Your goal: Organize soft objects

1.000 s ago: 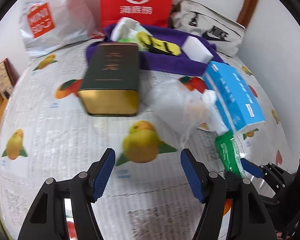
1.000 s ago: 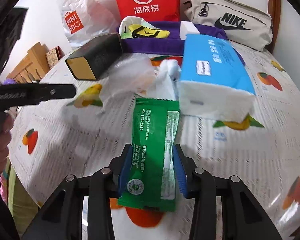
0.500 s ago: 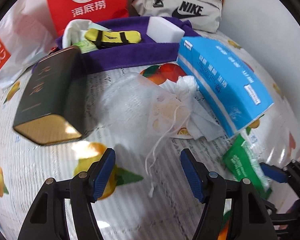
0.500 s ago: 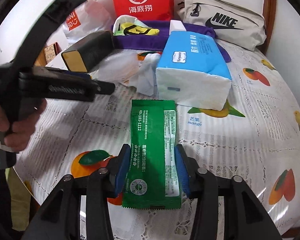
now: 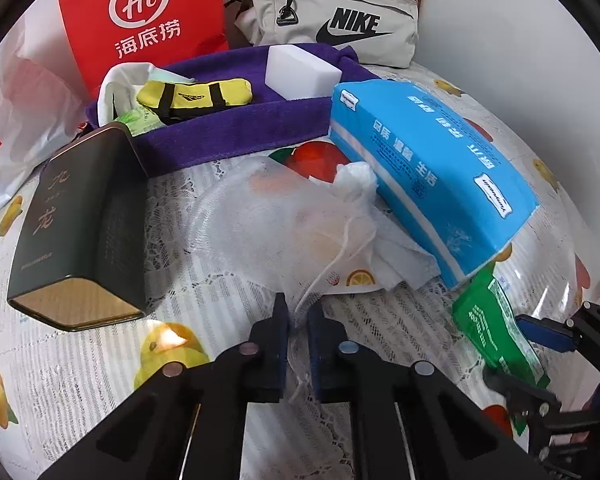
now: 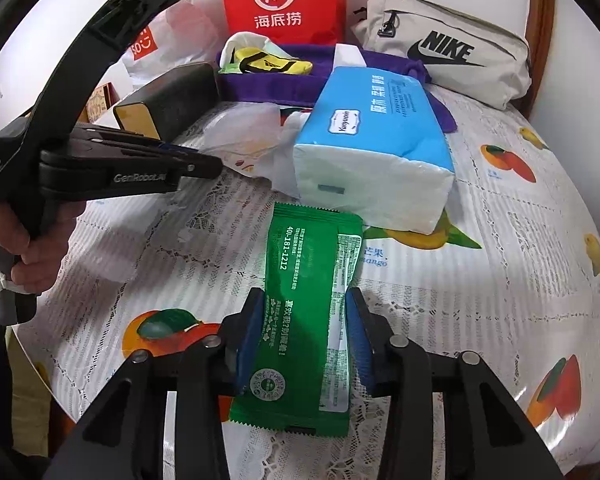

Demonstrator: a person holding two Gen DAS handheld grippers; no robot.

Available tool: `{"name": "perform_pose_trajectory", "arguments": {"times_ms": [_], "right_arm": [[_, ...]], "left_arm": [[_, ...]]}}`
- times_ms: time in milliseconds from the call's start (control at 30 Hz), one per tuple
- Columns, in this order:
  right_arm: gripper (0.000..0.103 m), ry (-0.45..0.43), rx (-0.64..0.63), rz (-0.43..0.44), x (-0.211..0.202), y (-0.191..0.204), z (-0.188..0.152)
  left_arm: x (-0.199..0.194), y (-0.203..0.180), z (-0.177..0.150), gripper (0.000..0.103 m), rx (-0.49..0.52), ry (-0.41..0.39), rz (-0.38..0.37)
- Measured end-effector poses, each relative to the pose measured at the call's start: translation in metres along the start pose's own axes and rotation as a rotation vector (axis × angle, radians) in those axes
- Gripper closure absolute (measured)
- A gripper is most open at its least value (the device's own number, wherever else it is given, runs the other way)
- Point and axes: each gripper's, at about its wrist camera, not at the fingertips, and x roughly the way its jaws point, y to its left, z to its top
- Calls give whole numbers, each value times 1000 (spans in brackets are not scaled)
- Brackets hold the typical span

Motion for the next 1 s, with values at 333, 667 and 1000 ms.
{"name": "perform_pose_trajectory", "arguments": {"times_ms": [333,667,1000], "right_arm": [[65,5,25,3,-10,-6,-1],[65,-70,3,25,-43,5,8],[65,-116,-1,18,-65,10,27]], "left_arm": [[-40,11,-14,96,-81,-61,-22],[-82,18,-20,96,-122,-116,-17],[-119,15,-14,96,-129,-169,7]]}}
